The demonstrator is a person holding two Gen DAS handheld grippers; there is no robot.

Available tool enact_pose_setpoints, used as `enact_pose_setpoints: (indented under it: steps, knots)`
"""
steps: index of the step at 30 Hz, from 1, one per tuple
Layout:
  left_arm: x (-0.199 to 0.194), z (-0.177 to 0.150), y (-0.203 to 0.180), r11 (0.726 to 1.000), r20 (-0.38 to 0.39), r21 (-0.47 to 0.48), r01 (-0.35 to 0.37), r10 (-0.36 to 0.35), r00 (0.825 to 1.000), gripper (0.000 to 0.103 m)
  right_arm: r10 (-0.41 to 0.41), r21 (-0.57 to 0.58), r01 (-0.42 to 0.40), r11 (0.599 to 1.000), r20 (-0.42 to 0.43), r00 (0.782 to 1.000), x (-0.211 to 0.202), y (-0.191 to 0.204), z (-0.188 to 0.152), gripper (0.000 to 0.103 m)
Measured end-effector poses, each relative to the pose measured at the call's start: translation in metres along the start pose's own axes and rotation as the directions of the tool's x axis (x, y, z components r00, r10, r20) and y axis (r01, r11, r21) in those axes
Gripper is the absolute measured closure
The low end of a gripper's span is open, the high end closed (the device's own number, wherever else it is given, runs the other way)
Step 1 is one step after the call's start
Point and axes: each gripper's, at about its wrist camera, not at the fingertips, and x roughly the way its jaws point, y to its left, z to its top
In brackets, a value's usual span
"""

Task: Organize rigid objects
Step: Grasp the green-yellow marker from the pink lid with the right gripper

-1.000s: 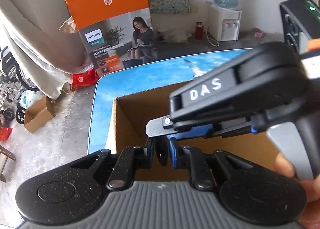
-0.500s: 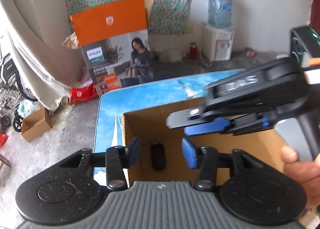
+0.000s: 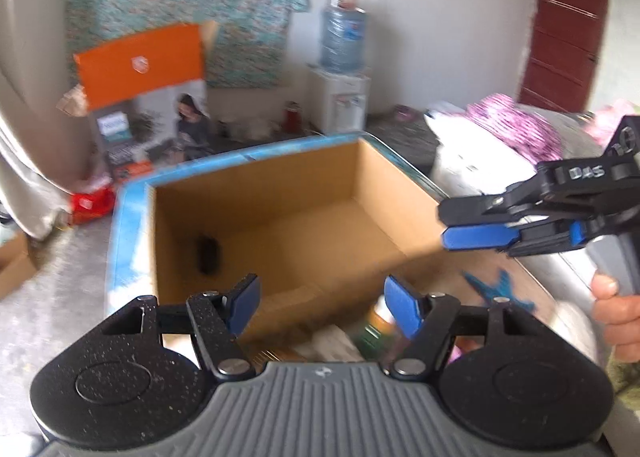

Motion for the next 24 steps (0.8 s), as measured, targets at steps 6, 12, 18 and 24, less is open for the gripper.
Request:
enact_pose_setpoints:
  steps: [6,12,18,24]
  knots:
    - [0.024,-0.053,-0.039,0.994,-0.081,0.025,0.105,-0.102,0.991,0.045,-0.047,0.192,0.054,0.98,-0.042,0.998,-0.012,-0.057,-0.064,0.059]
    - [0.064,-0.078,-0.056,0.993,-0.175,0.02,0.116,-0.111,0.978,0.067,-0.074,0.311,0.099,0.945,-0.089,0.993,0.002,-0.087,-0.095,0.061]
    - [0.082,-0.085,-0.059,0.995,-0.181,0.034,0.092,-0.084,0.98,0.07,-0.118,0.314,0.153,0.937,-0.129,0.985,0.016,-0.091,-0.102,0.061]
    - [0.091,-0.082,-0.063,0.996,-0.153,0.028,0.089,-0.084,0.985,0.07,-0.147,0.305,0.188,0.933,-0.152,0.977,0.03,-0.085,-0.097,0.062]
